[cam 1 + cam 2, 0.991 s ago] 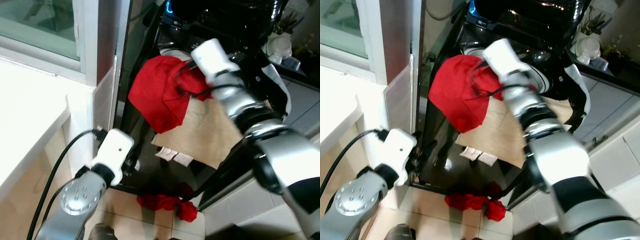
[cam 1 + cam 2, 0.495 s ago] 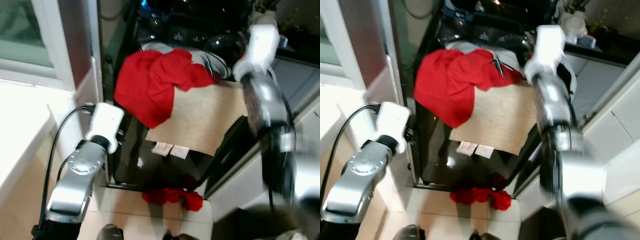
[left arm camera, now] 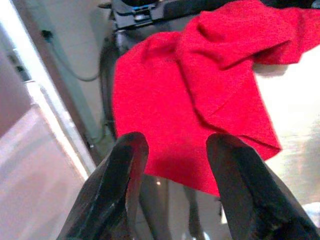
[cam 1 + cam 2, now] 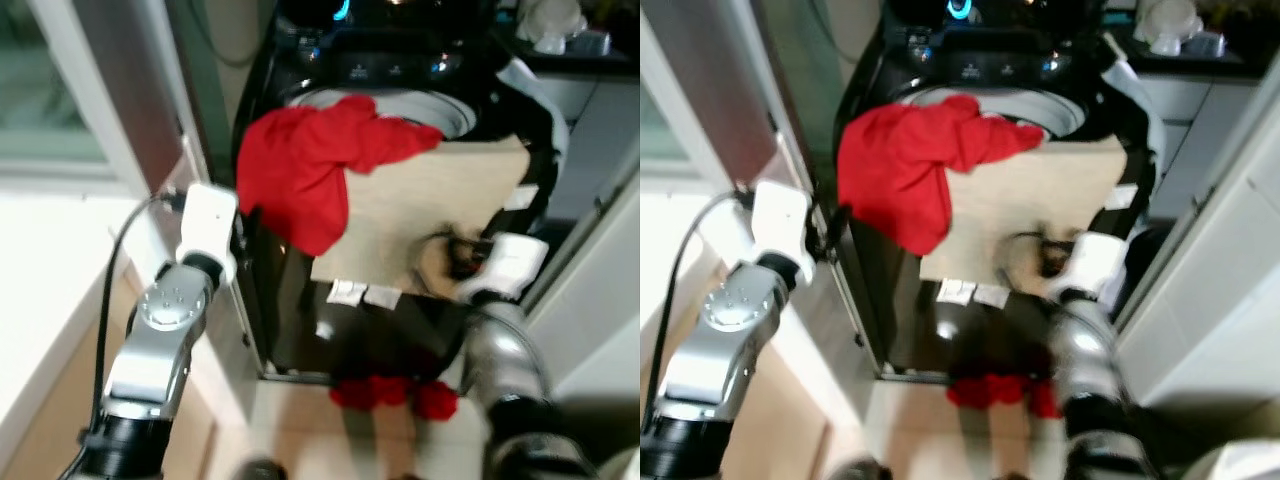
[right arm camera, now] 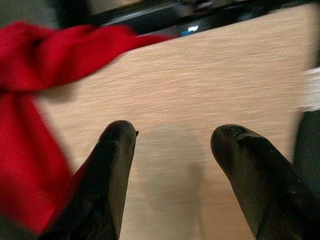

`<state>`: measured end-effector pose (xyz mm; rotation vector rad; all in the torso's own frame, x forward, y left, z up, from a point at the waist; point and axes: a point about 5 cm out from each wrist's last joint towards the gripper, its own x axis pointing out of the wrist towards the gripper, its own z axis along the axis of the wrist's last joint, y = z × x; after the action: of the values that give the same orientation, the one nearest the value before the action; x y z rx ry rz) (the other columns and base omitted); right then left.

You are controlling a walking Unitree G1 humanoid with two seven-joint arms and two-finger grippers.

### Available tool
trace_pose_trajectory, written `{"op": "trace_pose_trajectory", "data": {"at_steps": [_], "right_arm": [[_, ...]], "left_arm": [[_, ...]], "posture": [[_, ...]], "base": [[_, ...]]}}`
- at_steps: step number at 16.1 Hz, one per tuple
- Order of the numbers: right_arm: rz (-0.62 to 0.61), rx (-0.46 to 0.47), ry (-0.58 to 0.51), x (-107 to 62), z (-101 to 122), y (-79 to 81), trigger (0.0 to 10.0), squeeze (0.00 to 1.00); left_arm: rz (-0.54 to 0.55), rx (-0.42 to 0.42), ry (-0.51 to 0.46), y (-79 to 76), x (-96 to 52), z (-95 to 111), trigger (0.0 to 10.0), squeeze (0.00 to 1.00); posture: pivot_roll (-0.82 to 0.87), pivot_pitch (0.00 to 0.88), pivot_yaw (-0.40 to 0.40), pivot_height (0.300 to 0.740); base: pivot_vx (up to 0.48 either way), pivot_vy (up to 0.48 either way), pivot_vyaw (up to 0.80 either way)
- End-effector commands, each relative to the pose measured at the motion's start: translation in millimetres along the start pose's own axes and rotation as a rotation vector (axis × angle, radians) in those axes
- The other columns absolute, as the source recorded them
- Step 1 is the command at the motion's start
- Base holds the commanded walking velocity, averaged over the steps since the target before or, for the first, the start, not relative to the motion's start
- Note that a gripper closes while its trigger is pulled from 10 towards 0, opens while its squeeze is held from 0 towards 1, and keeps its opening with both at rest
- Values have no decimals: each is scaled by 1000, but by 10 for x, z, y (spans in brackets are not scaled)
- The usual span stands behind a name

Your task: Clothes washing

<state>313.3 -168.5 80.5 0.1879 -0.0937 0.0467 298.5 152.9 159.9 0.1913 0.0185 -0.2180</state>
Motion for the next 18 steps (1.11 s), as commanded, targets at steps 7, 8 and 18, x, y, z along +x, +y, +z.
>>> {"op": "trace_pose_trajectory", "data": {"at_steps": [7,8,18], "right_arm": [[192,-150,-168,132,465,292,10000,200],[191,-159,-178,137,491,298,10000,204],[130,-346,-769,224,2398,127,10000,208]], "left_arm": [[101,-7,-128,-10,-19,127,10000,0],[91,-2,-134,-25,-14,143,10000,0],[-102,65,-128,-276,216,270,10000,0]], "posture": [[34,0,-31,740],[34,0,-31,740],[-49,0,15,740]], "base": [[168,82,0],[431,0,0],[215,0,0]]}}
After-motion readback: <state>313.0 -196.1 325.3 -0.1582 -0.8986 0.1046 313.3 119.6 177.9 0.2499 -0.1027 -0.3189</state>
